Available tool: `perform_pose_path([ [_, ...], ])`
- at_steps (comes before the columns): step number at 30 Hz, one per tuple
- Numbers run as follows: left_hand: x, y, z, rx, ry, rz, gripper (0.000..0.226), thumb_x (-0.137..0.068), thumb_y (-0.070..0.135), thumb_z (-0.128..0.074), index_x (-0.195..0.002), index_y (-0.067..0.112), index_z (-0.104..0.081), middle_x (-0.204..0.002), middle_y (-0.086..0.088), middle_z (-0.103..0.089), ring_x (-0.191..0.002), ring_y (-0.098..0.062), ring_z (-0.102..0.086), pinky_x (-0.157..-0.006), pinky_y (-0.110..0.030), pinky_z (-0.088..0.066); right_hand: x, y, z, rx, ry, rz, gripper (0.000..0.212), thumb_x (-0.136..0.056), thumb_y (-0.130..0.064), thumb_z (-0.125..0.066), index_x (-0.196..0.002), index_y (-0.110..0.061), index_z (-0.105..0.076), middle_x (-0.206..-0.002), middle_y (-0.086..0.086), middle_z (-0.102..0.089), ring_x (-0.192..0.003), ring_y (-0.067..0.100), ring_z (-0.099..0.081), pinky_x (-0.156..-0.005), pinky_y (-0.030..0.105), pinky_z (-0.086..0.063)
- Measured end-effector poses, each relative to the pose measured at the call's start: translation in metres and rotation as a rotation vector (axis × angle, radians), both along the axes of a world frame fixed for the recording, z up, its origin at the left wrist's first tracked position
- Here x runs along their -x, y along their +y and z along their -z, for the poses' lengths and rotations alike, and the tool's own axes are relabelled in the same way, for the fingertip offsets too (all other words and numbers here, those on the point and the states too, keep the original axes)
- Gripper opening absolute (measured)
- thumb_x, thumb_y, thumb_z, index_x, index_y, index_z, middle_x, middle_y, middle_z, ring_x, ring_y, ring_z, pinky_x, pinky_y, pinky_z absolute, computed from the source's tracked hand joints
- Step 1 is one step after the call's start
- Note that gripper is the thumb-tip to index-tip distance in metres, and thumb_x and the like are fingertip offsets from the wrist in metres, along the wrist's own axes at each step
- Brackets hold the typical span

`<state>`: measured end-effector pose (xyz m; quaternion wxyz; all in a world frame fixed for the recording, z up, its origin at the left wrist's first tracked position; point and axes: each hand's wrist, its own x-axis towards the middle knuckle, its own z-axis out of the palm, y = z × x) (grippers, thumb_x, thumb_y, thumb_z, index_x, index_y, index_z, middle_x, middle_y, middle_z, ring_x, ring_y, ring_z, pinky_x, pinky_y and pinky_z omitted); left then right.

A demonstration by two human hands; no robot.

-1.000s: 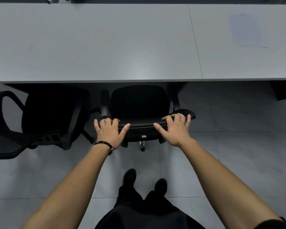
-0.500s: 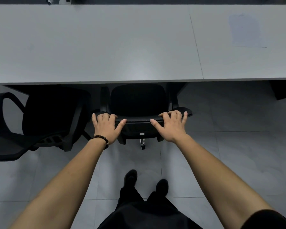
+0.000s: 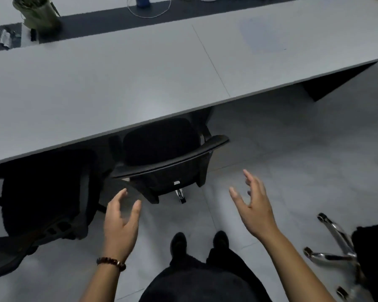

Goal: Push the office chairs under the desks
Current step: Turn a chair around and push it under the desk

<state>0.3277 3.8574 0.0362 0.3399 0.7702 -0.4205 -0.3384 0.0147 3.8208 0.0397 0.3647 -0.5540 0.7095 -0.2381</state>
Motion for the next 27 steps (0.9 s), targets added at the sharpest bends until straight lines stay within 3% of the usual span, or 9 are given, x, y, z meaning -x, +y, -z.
perform_pose_path([
  [3,0.019,0.024,0.009,-0.064,0.121,0.132,0.045,-0.088,0.029,-0.061,-0.131,0.025,-0.048,-0.130,0.004,-0.054,-0.120,-0.009,-0.050,-0.106,-0.042,-0.041,0.019,0.081,0.008,-0.082,-0.018,0.216,0.068,-0.088,-0.058,-0.053,-0.149,-0.037,-0.030,-0.142,-0.017,-0.036,-0.132,0.003,-0.041,-0.110,0.038,-0.041],
  [7,0.058,0.020,0.013,-0.107,0.148,0.456,0.048,-0.083,0.039,-0.058,-0.128,0.029,-0.047,-0.128,0.008,-0.054,-0.120,-0.005,-0.049,-0.105,-0.035,-0.040,0.046,0.166,0.007,-0.118,-0.024,0.486,0.072,-0.084,-0.056,-0.059,-0.148,-0.042,-0.030,-0.141,-0.017,-0.039,-0.128,0.007,-0.045,-0.106,0.033,-0.041],
  [16,0.233,0.016,-0.036,0.125,0.130,1.012,0.051,-0.086,0.037,-0.057,-0.133,0.020,-0.048,-0.130,0.004,-0.053,-0.123,-0.009,-0.050,-0.103,-0.042,-0.044,0.136,0.319,-0.043,0.151,0.047,1.020,0.075,-0.086,-0.052,-0.060,-0.152,-0.037,-0.026,-0.148,-0.017,-0.034,-0.131,0.007,-0.042,-0.105,0.031,-0.038],
  [22,0.375,0.122,-0.058,0.257,0.155,1.218,0.049,-0.090,0.038,-0.058,-0.132,0.015,-0.047,-0.130,0.001,-0.053,-0.120,-0.011,-0.052,-0.100,-0.039,-0.046,0.210,0.464,-0.037,0.230,0.090,1.219,0.073,-0.089,-0.046,-0.061,-0.151,-0.035,-0.025,-0.150,-0.013,-0.031,-0.134,0.008,-0.039,-0.109,0.035,-0.038],
  [27,0.479,0.263,-0.043,0.160,0.226,1.280,0.048,-0.089,0.038,-0.061,-0.131,0.021,-0.048,-0.129,0.007,-0.055,-0.118,-0.004,-0.053,-0.098,-0.039,-0.047,0.274,0.588,-0.014,0.197,0.108,1.292,0.075,-0.087,-0.055,-0.056,-0.151,-0.034,-0.023,-0.152,-0.015,-0.029,-0.139,0.007,-0.035,-0.110,0.036,-0.038],
])
